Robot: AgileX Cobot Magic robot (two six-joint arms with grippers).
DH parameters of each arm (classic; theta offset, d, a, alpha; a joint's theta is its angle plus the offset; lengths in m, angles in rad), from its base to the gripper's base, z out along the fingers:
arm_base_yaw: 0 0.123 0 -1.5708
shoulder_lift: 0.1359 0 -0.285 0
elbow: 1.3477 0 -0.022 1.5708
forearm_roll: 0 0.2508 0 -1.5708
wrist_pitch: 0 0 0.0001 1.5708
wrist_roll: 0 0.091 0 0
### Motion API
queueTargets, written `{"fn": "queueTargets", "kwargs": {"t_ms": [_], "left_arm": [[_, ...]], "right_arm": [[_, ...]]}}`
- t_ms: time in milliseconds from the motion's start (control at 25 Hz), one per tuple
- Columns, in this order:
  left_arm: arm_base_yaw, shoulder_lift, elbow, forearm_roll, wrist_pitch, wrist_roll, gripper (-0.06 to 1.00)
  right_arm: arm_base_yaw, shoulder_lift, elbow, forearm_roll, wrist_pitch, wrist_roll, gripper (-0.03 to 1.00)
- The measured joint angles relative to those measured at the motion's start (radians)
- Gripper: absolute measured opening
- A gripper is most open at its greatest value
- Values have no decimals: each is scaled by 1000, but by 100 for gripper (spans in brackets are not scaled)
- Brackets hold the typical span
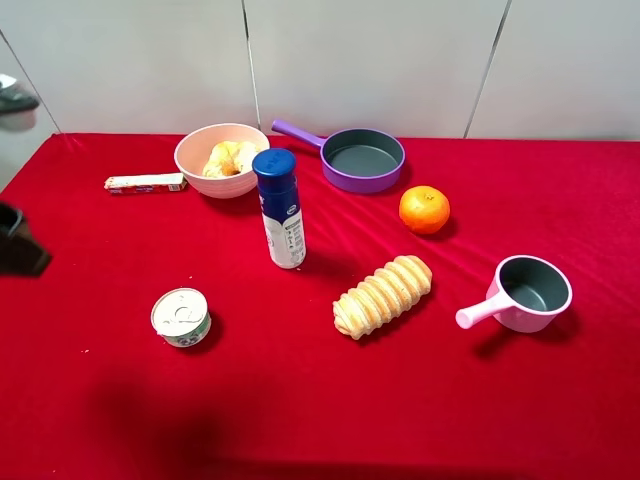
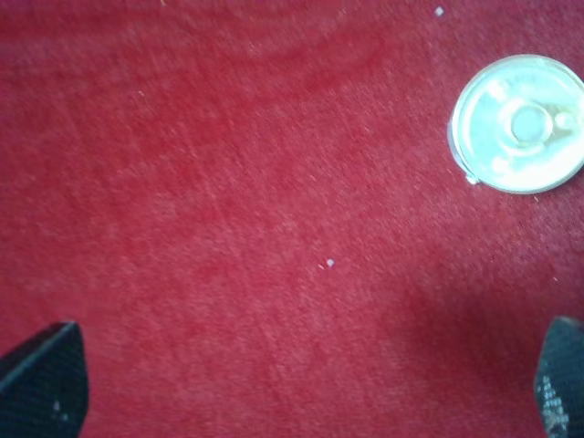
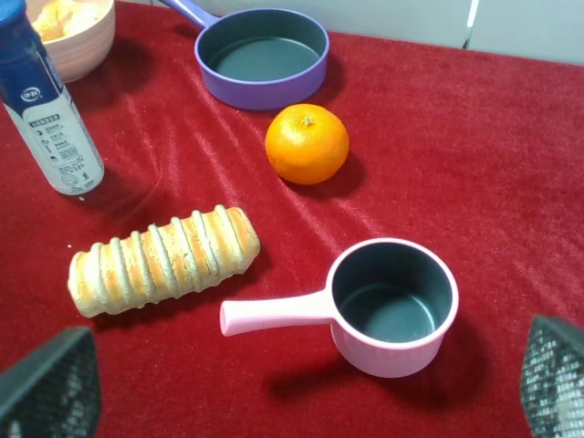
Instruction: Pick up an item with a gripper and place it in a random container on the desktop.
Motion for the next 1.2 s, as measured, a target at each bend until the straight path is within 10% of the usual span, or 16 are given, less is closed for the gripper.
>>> {"fn": "queueTargets", "kwargs": {"t_ms": [360, 1200], "left_arm": [[0, -241, 211, -87, -32, 0, 98], [0, -298, 220, -188, -28, 0, 97]], "right_arm": [[0, 0, 0, 0, 0, 0, 69], [0, 0, 0, 0, 0, 0, 69]]}}
